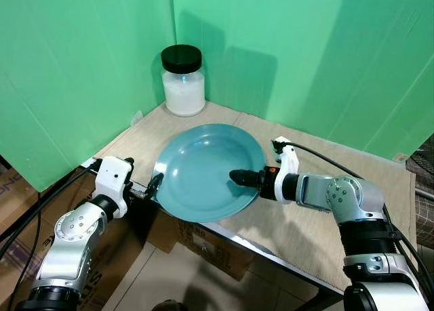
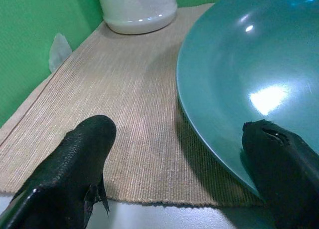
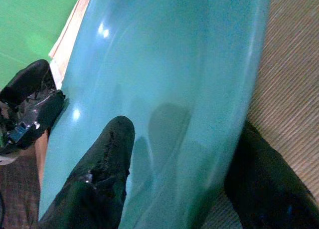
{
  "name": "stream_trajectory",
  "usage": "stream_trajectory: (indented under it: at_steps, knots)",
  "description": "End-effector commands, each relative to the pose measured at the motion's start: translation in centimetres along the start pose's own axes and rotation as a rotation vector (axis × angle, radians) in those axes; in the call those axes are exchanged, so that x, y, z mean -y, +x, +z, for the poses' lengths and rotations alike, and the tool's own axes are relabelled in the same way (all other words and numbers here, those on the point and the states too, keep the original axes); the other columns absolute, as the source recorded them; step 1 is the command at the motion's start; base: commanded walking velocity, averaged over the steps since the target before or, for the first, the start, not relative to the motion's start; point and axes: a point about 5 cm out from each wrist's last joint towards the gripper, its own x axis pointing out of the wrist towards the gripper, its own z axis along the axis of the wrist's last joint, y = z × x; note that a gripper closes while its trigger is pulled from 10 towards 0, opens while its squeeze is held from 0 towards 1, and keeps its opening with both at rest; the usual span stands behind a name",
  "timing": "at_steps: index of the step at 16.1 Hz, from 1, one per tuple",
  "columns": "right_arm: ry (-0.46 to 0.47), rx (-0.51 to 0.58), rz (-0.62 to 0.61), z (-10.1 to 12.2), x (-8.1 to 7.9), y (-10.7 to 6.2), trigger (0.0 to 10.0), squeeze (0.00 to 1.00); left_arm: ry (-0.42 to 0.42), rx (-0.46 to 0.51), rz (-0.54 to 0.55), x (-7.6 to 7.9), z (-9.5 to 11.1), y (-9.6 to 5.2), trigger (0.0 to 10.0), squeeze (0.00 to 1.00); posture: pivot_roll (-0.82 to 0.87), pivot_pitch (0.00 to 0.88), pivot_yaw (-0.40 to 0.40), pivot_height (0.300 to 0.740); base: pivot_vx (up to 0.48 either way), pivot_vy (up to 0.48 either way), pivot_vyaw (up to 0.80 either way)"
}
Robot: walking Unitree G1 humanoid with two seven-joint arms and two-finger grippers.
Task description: Setting the table
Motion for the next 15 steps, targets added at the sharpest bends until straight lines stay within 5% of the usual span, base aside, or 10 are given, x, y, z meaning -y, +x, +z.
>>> stream_trajectory:
  at_steps: [1, 15]
  knots:
    - [0.012, 0.003, -0.001, 0.4, -0.1, -0.1, 0.0, 0.00, 0.003, -0.035, -0.009, 0.2, -0.6, 0.0, 10.0, 0.00, 0.01, 0.024, -0.022, 0.740, 0.000, 0.000, 0.00]
    - [0.063, 0.053, -0.009, 1.6, 0.5, -0.5, 0.0, 0.00, 0.029, -0.010, -0.024, -0.2, 0.0, 0.0, 10.0, 0.00, 0.01, 0.011, -0.017, 0.740, 0.000, 0.000, 0.00]
